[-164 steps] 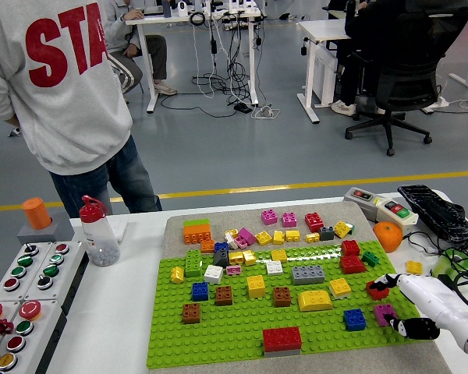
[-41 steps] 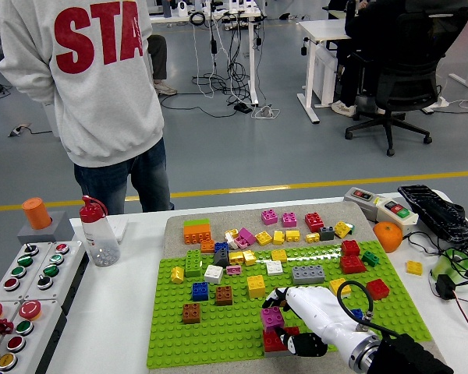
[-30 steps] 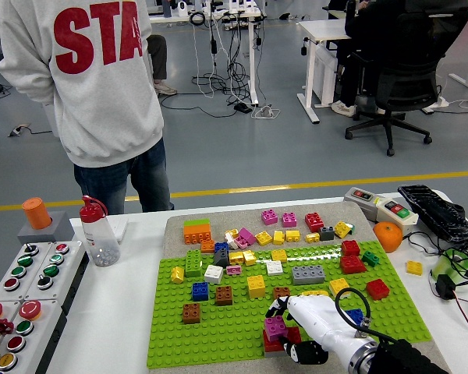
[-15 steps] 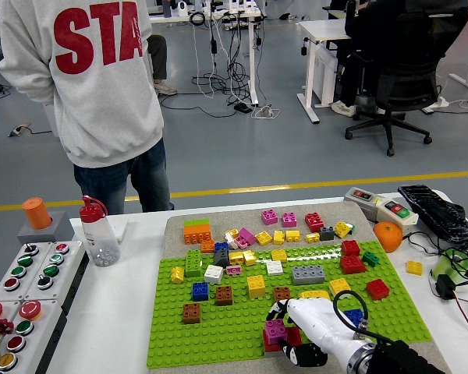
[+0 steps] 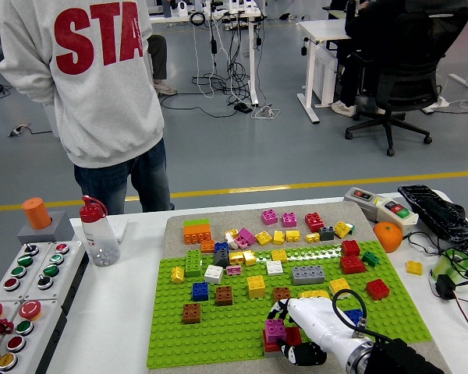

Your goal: Pick up the brick,pile it on top of brick,press brick,pick up the brick,pile it on top of brick,press brick

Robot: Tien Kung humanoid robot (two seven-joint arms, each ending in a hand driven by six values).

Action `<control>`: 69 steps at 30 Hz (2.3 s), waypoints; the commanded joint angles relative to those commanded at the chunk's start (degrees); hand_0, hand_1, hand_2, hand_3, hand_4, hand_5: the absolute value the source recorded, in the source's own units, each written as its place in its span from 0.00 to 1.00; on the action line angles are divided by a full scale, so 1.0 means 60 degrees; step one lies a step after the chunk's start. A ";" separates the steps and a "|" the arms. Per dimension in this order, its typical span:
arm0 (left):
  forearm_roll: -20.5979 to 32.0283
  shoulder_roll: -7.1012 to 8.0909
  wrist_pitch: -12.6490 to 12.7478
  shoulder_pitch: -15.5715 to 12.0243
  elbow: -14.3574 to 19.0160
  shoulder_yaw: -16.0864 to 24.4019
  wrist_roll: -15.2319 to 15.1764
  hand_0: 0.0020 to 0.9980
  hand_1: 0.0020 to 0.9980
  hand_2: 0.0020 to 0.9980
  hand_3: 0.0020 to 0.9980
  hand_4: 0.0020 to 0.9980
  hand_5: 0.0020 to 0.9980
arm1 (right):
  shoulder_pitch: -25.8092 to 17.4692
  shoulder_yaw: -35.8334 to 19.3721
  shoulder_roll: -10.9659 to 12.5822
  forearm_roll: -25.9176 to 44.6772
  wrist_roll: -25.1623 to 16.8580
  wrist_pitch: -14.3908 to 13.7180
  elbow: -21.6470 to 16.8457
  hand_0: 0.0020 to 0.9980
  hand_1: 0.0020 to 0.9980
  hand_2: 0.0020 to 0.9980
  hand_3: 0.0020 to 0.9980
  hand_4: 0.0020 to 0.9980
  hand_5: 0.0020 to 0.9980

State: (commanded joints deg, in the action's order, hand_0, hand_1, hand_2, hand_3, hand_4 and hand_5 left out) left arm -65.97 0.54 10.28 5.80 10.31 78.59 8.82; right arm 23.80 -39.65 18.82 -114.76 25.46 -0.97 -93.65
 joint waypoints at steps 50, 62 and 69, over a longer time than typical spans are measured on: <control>-0.0015 -0.0014 0.0011 0.0000 0.0000 -0.0002 0.0026 0.65 0.68 0.70 0.57 0.30 1.00 | 0.0023 0.0007 0.0055 -0.0130 -0.0104 0.0200 -0.0048 0.71 0.74 0.79 0.72 0.59 0.17; -0.0064 -0.0023 0.0013 -0.0050 0.0000 0.0024 0.0038 0.65 0.68 0.70 0.57 0.30 1.00 | 0.0008 0.0062 0.0045 -0.0050 -0.0110 0.0274 -0.0042 0.72 0.75 0.81 0.74 0.62 0.20; -0.0052 -0.0019 0.0009 -0.0052 0.0000 0.0012 0.0030 0.65 0.68 0.70 0.57 0.30 1.00 | 0.0010 0.0029 0.0017 -0.0048 -0.0076 0.0251 -0.0002 0.73 0.76 0.83 0.76 0.62 0.21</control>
State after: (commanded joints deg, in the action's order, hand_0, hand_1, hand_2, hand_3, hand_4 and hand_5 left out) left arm -66.28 0.43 10.33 5.48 10.31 78.66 9.01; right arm 23.87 -39.48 18.92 -115.05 25.00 0.54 -93.66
